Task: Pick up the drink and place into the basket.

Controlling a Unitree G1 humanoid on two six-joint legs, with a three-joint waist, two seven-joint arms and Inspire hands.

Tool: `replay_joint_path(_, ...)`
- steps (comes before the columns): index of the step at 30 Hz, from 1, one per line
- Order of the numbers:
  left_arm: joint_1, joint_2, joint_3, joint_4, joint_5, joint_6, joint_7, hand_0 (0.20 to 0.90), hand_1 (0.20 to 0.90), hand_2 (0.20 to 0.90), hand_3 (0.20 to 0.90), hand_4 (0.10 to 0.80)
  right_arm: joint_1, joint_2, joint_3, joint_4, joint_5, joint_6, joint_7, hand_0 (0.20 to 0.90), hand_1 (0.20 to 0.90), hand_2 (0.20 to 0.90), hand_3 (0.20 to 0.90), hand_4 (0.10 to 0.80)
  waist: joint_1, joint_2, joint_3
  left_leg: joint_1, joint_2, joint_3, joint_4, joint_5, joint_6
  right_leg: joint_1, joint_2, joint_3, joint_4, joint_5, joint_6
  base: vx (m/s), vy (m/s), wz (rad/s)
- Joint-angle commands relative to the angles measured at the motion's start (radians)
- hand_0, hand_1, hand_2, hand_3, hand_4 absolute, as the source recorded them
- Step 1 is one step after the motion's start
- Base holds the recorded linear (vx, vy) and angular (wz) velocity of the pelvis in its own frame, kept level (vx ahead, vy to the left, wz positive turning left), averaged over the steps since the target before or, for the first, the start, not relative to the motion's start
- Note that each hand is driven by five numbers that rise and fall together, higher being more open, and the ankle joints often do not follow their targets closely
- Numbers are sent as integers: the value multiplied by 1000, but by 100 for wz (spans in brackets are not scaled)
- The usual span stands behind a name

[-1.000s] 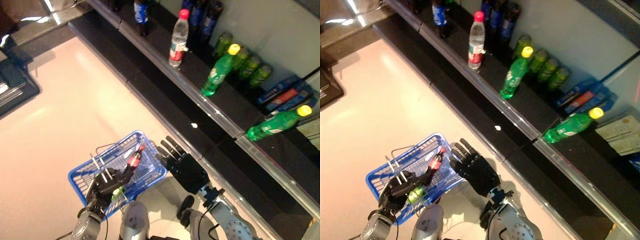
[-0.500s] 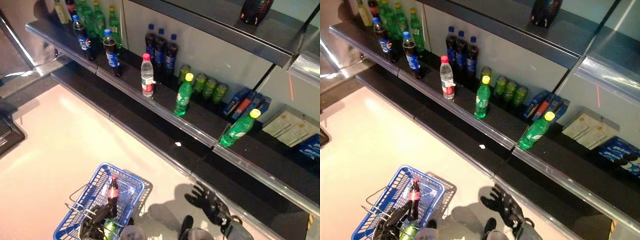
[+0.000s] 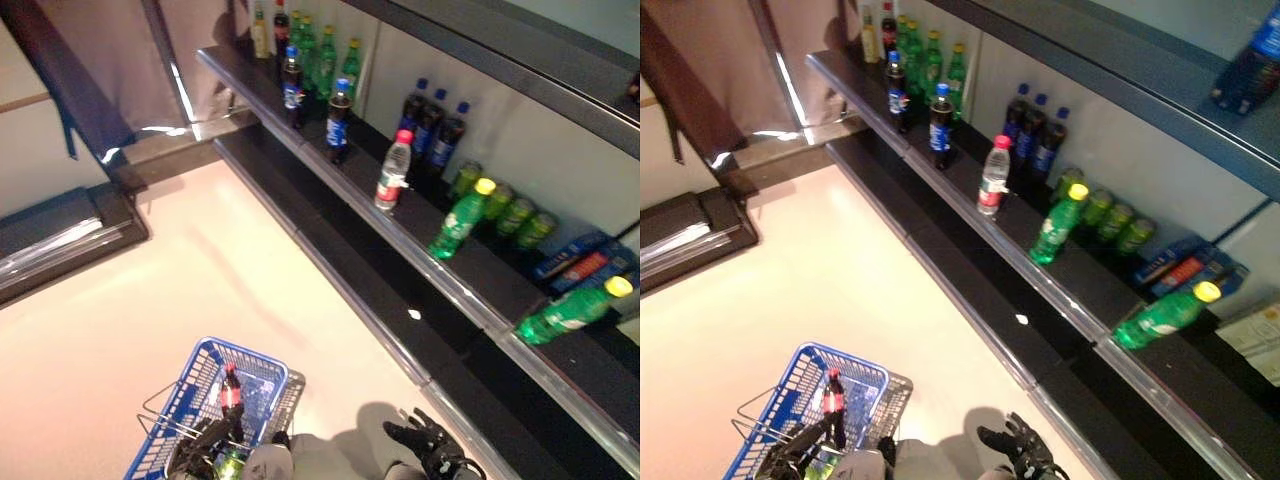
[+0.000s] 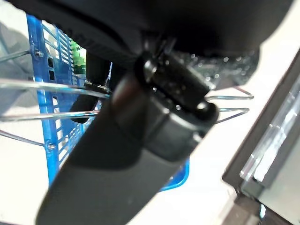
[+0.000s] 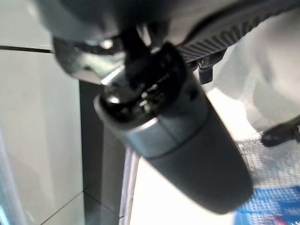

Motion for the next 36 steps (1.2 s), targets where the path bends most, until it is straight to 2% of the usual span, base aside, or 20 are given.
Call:
replay_joint_path(1,4,19,-99,-83,55,-98,-96,300,300,300,200,100,-20,-21,-26,67,6,-64,23,900,900,900,900,800,-40,28,-46,18,-77,-45,-70,15,57,0,215,116,37,12,31,291,88,111)
replay_joint_path(3,-5,14,-104,-59,48,-96,-87,300,300,300,200,100,-37,-24,-27,138,-33,-79,37,900,900,900,900,800,-54,21,-51,31,-101,-81,-80,7,67,-36,258,138,-8,-1,26,321,32,118)
replay_joint_path(6,-8,1,-113,-21,61,-104,-94,300,300,300,200,100,-52,-36,-41,215,-10,-73,60,900,900,900,900,800,-72,3,-46,41,-132,-136,-60,-19,67,-60,333,188,-161,-32,-8,344,4,61)
replay_joint_path(8,-9,-8,-121,5,61,-115,-117,300,300,300,200,100,-48,-44,-53,253,5,-83,76,900,900,900,900,800,-94,-8,-46,49,-163,-175,-56,-36,64,-86,378,228,-248,-6,-19,355,52,76)
replay_joint_path(10,-17,-13,-128,23,55,-120,-138,300,300,300,200,100,-51,-51,-60,284,19,-87,86,900,900,900,900,800,-124,-19,-43,82,-201,-220,-61,-67,64,-182,403,223,-320,92,-4,440,45,88)
replay_joint_path(12,-28,-14,-133,27,55,-118,-145,300,300,300,200,100,-63,-54,-63,303,12,-83,81,900,900,900,900,800,-145,-21,-36,136,-215,-270,-66,-107,71,-274,412,193,-318,163,4,478,-15,83)
replay_joint_path(13,-32,-14,-132,26,56,-117,-144,300,300,300,200,100,-64,-55,-63,306,6,-80,79,900,900,900,900,800,-156,-20,-33,154,-217,-295,-57,-126,76,-306,415,189,-294,176,6,475,-70,107)
replay_joint_path(15,-42,-21,-124,36,56,-116,-140,300,300,300,200,100,-65,-58,-68,313,5,-68,75,900,900,900,900,800,-157,-27,-48,165,-241,-332,-1,-162,85,-278,412,186,-285,155,-20,416,-85,88)
replay_joint_path(16,-42,-29,-118,54,41,-129,-150,300,300,300,200,100,-63,-59,-74,326,6,-65,70,900,900,900,900,800,-166,-19,-62,182,-241,-348,46,-149,70,-266,425,191,-268,123,-35,435,-64,49)
replay_joint_path(17,-38,-41,-97,59,16,-136,-156,300,300,300,200,100,-56,-62,-81,317,-10,-51,53,900,900,900,900,800,-171,3,-77,208,-220,-331,116,-98,37,-242,434,158,-247,77,-56,411,-60,68)
replay_joint_path(19,-34,-47,-86,59,5,-129,-163,300,300,300,200,100,-47,-65,-87,300,-37,-51,38,900,900,900,900,800,-182,3,-95,197,-215,-300,258,17,-16,-201,424,143,-251,47,-74,355,-81,70)
replay_joint_path(20,-35,-52,-89,68,23,-140,-171,300,300,300,200,100,-42,-76,-82,282,-62,-60,38,900,900,900,900,800,-175,-7,-95,142,-227,-246,416,76,-46,-152,404,126,-270,38,-85,355,-123,35)
replay_joint_path(22,-28,-57,-100,69,34,-152,-170,300,300,300,200,100,-28,-90,-75,242,-90,-59,32,900,900,900,900,800,-167,-45,-92,18,-267,-171,630,131,-70,-101,366,121,-280,30,-97,386,-177,31)
replay_joint_path(24,-21,-50,-94,39,15,-149,-156,300,300,300,200,100,-19,-104,-67,190,-111,-54,25,900,900,900,900,800,-135,-60,-77,-107,-239,-115,652,95,-51,-57,364,130,-270,-6,-102,346,-153,11)
replay_joint_path(27,-11,-31,-82,11,2,-154,-175,300,300,300,200,100,-38,-118,-61,177,-86,-62,35,900,900,900,900,800,-76,-70,-38,-240,-160,-72,515,84,-23,14,386,190,-283,-47,-108,297,-30,-45)
replay_joint_path(29,-5,-26,-71,16,-7,-169,-200,300,300,300,200,100,-61,-112,-58,197,-89,-56,40,900,900,900,900,800,-57,-64,-28,-227,-75,-65,284,87,-15,49,415,246,-300,-74,-103,338,144,-42)
replay_joint_path(30,-5,-25,-70,16,-8,-170,-202,300,300,300,200,100,-63,-111,-57,200,-89,-56,41,900,900,900,900,800,-52,-61,-25,-224,-64,-71,242,94,-18,57,420,254,-301,-79,-102,307,185,-32)
replay_joint_path(32,-1,-32,-60,14,-14,-181,-198,300,300,300,200,100,-71,-95,-50,247,-95,-58,52,900,900,900,900,800,-19,-53,-25,-231,31,-153,-10,166,-61,108,434,328,-310,-111,-90,472,278,-30)
replay_joint_path(34,10,-47,-41,4,-1,-181,-192,300,300,300,200,100,-65,-88,-66,284,-103,-55,77,900,900,900,900,800,-4,-53,-23,-225,88,-202,-95,207,-90,153,410,372,-320,-127,-73,484,307,-52)
replay_joint_path(36,3,-62,-35,14,-4,-179,-197,300,300,300,200,100,-59,-79,-85,316,-116,-47,78,900,900,900,900,800,-7,-46,-22,-228,127,-195,-78,206,-99,178,370,379,-318,-142,-57,389,381,-75)
